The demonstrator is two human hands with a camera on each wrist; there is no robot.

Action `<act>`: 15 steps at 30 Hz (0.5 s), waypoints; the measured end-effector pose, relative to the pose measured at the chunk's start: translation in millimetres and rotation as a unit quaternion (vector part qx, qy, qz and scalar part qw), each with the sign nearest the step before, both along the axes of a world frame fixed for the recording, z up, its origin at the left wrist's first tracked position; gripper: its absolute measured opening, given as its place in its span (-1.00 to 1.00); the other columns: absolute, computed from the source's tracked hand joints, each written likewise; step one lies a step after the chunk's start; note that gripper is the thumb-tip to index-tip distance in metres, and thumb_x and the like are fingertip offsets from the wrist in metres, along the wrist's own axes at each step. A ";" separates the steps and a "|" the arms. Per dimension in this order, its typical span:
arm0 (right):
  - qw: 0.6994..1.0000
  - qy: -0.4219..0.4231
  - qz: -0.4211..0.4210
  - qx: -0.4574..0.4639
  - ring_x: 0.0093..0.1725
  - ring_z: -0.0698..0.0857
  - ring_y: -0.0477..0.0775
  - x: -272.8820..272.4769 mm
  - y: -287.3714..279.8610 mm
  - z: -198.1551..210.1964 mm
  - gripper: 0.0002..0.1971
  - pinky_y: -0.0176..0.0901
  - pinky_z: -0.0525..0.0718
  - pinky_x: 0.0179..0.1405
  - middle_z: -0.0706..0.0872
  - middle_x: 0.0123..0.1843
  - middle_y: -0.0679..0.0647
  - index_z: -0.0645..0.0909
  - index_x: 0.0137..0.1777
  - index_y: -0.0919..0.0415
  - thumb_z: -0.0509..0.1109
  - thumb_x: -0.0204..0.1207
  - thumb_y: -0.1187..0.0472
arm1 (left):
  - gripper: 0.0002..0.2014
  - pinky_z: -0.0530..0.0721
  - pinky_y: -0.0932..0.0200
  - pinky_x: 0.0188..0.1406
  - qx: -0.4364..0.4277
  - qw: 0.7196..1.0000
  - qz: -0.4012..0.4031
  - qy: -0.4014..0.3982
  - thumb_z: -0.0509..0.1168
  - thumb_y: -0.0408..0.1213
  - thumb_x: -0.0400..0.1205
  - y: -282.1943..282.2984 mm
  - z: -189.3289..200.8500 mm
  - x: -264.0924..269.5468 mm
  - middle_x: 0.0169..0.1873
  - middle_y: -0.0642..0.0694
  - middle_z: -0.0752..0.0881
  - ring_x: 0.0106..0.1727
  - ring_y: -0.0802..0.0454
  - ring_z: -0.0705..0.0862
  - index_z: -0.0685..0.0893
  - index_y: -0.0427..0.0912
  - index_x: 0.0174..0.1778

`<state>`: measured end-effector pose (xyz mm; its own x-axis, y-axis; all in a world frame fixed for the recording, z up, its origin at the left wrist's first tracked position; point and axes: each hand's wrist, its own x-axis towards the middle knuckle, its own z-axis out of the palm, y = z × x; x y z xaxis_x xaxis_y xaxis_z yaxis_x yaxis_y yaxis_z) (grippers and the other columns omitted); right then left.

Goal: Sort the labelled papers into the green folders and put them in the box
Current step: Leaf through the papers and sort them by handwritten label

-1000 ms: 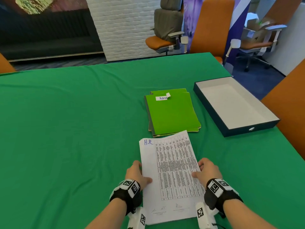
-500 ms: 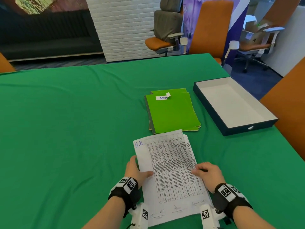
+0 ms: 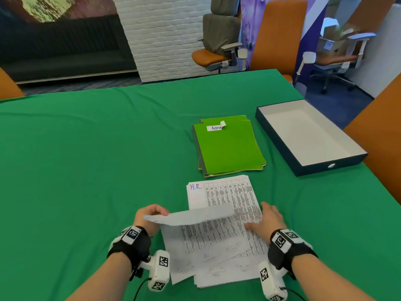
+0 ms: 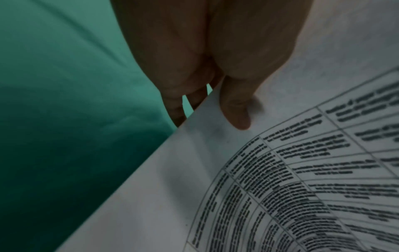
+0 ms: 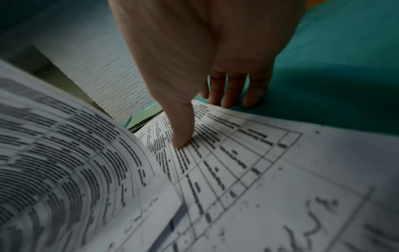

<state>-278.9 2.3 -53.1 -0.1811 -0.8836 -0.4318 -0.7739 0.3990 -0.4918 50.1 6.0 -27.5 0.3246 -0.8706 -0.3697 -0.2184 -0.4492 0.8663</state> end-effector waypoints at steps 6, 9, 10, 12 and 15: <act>0.999 -0.003 -0.039 0.016 0.01 0.64 0.11 -7.6 -6.0 4.5 -0.43 -0.06 0.66 0.02 0.65 0.21 0.15 0.46 0.29 0.20 0.59 0.34 0.08 | -0.81 0.66 0.01 -0.03 -0.008 0.999 0.003 0.050 0.37 -0.58 0.50 7.5 9.3 -2.1 -0.22 -0.13 0.71 -0.15 -0.08 0.66 0.69 -0.18 -0.22; 0.998 0.050 -0.033 -0.029 -0.12 0.62 0.07 -11.6 -4.0 14.5 -0.66 -0.14 0.61 -0.15 0.69 0.07 0.09 0.52 0.16 0.14 0.50 0.45 0.09 | -0.82 0.63 0.00 0.06 -0.012 0.996 0.022 0.083 0.36 -0.53 0.52 10.0 6.4 -4.6 -0.11 -0.11 0.72 -0.05 -0.09 0.68 0.69 -0.27 0.00; 0.996 0.064 -0.030 -0.050 -0.17 0.62 0.05 -12.1 -3.0 17.7 -0.77 -0.16 0.59 -0.20 0.69 0.01 0.06 0.55 0.07 0.12 0.46 0.48 0.10 | -0.83 0.64 -0.03 0.08 -0.012 0.996 0.016 0.084 0.36 -0.52 0.52 9.8 5.7 -5.4 -0.08 -0.14 0.73 -0.04 -0.11 0.70 0.70 -0.29 0.00; 0.994 0.047 -0.041 -0.086 -0.22 0.64 0.04 -13.1 -2.5 22.9 -0.92 -0.17 0.59 -0.25 0.69 -0.10 0.03 0.58 -0.07 0.08 0.40 0.53 0.12 | -0.87 0.67 -0.12 0.10 -0.004 0.996 -0.007 0.094 0.35 -0.52 0.52 9.2 5.2 -4.6 -0.05 -0.21 0.76 -0.03 -0.16 0.73 0.72 -0.29 -0.06; 0.984 -0.093 -0.074 -0.134 -0.07 0.68 0.08 -13.2 -5.9 26.7 -0.91 -0.18 0.56 -0.06 0.70 -0.09 0.03 0.64 -0.02 0.14 0.44 0.52 0.19 | -0.78 0.71 -0.07 -0.14 0.012 0.994 -0.040 0.106 0.30 -0.64 0.52 6.3 3.4 -2.4 -0.23 -0.28 0.76 -0.18 -0.16 0.69 0.75 -0.27 -0.29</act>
